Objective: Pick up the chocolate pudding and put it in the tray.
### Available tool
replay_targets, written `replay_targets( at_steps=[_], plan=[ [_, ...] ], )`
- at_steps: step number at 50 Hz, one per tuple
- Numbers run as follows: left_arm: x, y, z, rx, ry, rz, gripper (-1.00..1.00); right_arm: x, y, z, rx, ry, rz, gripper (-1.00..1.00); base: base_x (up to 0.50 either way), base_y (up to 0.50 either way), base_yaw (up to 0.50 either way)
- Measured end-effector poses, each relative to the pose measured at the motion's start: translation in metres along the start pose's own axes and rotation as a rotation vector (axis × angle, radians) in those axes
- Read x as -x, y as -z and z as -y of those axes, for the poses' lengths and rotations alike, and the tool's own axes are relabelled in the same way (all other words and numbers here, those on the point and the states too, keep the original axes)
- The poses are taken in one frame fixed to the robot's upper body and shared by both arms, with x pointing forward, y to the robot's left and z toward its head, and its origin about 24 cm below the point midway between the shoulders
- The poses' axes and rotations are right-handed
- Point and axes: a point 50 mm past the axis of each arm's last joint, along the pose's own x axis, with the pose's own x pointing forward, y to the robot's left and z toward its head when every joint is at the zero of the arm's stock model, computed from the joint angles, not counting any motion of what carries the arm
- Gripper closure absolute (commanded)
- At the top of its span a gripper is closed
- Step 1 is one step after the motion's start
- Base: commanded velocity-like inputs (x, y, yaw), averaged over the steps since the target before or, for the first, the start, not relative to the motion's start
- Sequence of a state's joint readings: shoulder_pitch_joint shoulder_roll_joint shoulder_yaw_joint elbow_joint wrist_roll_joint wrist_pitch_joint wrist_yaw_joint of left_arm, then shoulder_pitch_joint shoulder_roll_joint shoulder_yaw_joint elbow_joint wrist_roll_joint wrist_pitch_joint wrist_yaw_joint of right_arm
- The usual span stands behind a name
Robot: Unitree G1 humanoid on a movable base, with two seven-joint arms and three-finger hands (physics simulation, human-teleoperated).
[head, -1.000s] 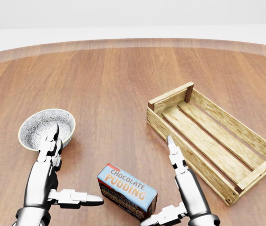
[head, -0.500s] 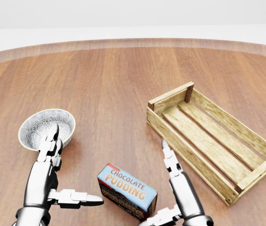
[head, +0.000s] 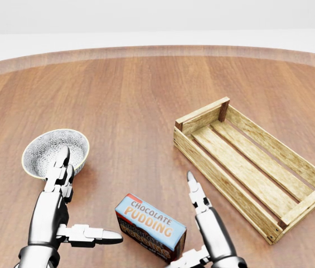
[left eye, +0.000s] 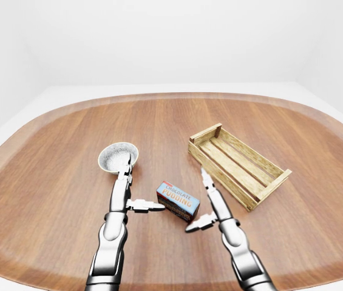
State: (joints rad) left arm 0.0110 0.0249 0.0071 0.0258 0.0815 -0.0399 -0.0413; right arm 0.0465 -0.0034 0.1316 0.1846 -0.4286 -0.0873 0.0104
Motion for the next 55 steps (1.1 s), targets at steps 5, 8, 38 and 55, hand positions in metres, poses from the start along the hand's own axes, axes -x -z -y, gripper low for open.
replay_targets(
  at_steps=[5, 8, 38, 55],
  plan=[
    [0.000, 0.000, 0.000, 0.000, 0.000, 0.000, -1.00, -0.001, 0.005, -0.003, 0.006, -0.003, -0.022, -1.00, 0.00, 0.00, 0.00],
    [0.000, 0.000, 0.000, 0.000, 0.000, 0.000, -1.00, -0.001, 0.004, -0.003, 0.007, -0.005, -0.020, -1.00, 0.00, 0.00, 0.00],
    [-0.001, 0.000, 0.000, 0.001, 0.000, -0.001, -1.00, -0.010, 0.017, -0.014, 0.030, -0.020, -0.085, -1.00, 0.00, 0.00, 0.00],
    [0.000, 0.000, 0.000, 0.000, 0.001, -0.001, -1.00, -0.013, 0.023, -0.020, 0.049, -0.027, -0.118, -1.00, 0.00, 0.00, 0.00]
  ],
)
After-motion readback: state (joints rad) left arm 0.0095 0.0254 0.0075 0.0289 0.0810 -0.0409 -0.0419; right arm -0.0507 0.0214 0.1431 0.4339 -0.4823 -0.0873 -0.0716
